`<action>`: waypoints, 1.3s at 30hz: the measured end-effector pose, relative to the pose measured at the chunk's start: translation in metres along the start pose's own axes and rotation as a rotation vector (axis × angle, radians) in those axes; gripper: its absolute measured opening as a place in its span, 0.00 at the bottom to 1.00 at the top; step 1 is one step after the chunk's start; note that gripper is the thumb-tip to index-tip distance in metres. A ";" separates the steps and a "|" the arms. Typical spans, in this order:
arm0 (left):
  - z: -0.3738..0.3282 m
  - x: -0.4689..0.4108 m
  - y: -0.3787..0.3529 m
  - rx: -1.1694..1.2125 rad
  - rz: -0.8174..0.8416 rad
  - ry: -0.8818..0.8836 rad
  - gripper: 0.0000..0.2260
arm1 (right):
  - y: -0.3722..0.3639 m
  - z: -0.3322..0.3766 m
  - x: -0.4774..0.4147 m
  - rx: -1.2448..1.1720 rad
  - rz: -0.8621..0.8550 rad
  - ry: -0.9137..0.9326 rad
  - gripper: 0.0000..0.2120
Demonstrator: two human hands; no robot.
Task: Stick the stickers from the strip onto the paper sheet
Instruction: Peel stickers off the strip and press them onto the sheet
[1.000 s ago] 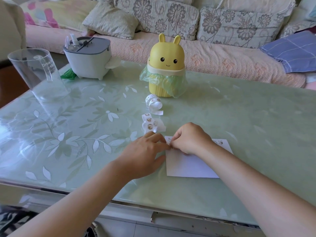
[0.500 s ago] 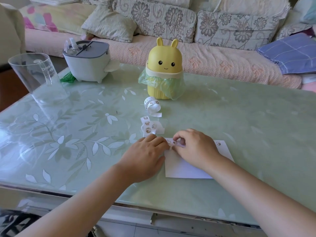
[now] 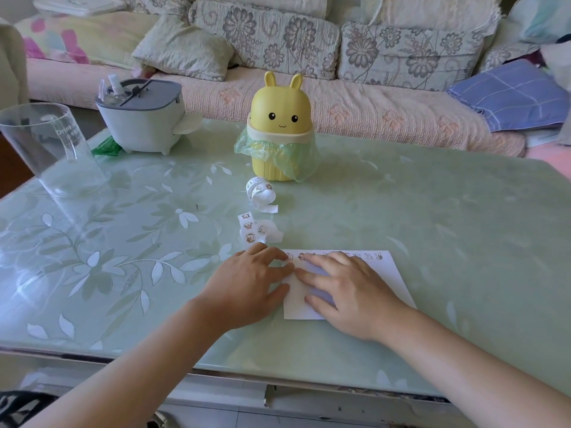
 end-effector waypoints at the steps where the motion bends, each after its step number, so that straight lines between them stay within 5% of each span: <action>1: 0.001 -0.001 0.000 0.015 0.018 0.000 0.19 | 0.001 0.000 0.001 -0.009 0.007 -0.003 0.27; 10: 0.003 0.004 0.010 0.161 0.006 0.022 0.15 | 0.008 -0.002 -0.012 -0.045 -0.038 -0.023 0.28; 13: 0.009 0.003 0.026 0.267 -0.086 0.068 0.10 | 0.016 -0.004 -0.022 -0.042 -0.085 -0.048 0.21; 18: 0.053 0.000 0.056 0.456 -0.319 0.465 0.08 | 0.029 -0.003 -0.042 -0.253 -0.218 -0.088 0.14; 24: 0.084 0.002 0.036 0.527 -0.107 0.816 0.15 | 0.033 0.000 -0.068 -0.507 -0.354 -0.160 0.10; 29: 0.082 -0.002 0.030 0.529 0.025 0.803 0.12 | 0.030 0.004 -0.082 -0.570 -0.386 -0.175 0.09; 39: 0.074 -0.010 0.041 0.660 -0.020 0.677 0.07 | 0.030 0.011 -0.094 -0.702 -0.473 -0.189 0.10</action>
Point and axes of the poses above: each hand's wrist, its own x-axis away from the middle knuckle, its own y-axis out of the back of the hand, z = x × y, the point moved 8 cm from there along -x, towards the middle knuckle, and after that the axes turned 14 degrees about y, right-handed, at the moved point
